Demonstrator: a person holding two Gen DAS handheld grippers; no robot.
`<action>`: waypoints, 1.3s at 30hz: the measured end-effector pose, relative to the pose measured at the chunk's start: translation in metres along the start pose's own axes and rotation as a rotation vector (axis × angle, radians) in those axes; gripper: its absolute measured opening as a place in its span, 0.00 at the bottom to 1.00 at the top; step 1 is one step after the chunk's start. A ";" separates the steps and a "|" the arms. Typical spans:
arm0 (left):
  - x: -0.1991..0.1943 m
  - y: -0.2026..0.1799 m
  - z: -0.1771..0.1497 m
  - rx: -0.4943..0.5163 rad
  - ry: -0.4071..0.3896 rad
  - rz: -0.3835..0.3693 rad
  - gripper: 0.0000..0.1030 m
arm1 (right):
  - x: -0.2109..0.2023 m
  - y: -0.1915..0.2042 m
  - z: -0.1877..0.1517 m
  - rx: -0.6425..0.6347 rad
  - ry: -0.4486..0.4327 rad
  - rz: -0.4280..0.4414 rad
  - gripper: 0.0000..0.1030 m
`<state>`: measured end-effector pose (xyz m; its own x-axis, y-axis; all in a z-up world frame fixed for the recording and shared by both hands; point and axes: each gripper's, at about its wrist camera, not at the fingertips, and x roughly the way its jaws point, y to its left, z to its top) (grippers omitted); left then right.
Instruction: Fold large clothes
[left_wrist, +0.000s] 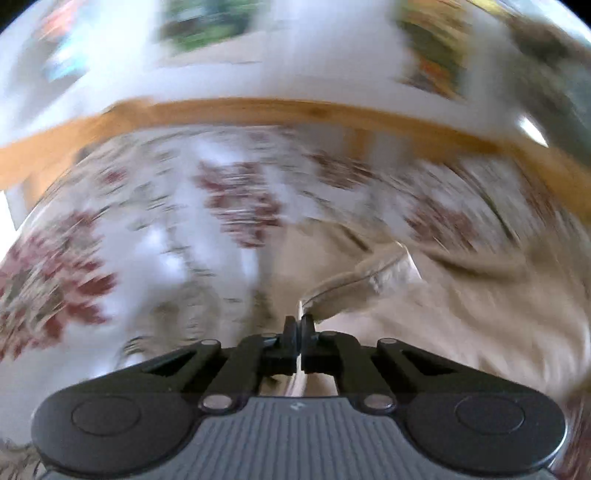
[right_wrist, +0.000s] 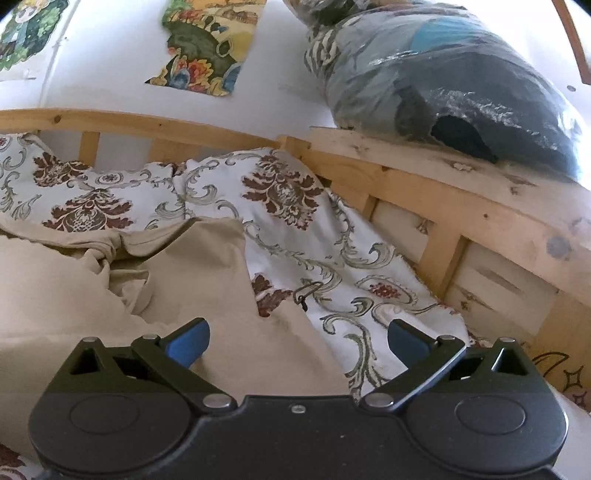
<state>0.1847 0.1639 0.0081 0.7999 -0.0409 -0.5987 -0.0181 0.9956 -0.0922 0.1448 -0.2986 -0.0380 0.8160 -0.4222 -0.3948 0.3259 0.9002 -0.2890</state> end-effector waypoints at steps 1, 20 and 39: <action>0.003 0.010 0.004 -0.047 0.020 -0.003 0.00 | -0.001 0.001 0.000 -0.003 -0.006 -0.001 0.99; 0.077 0.020 -0.017 0.025 0.241 0.113 0.03 | 0.037 0.019 -0.029 -0.071 0.098 -0.031 0.99; 0.031 -0.114 -0.025 0.252 -0.040 -0.069 0.92 | -0.047 0.068 0.006 -0.042 -0.252 0.172 0.99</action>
<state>0.1966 0.0466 -0.0204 0.8174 -0.1110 -0.5652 0.1831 0.9804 0.0723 0.1319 -0.2167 -0.0342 0.9519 -0.2194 -0.2139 0.1571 0.9488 -0.2741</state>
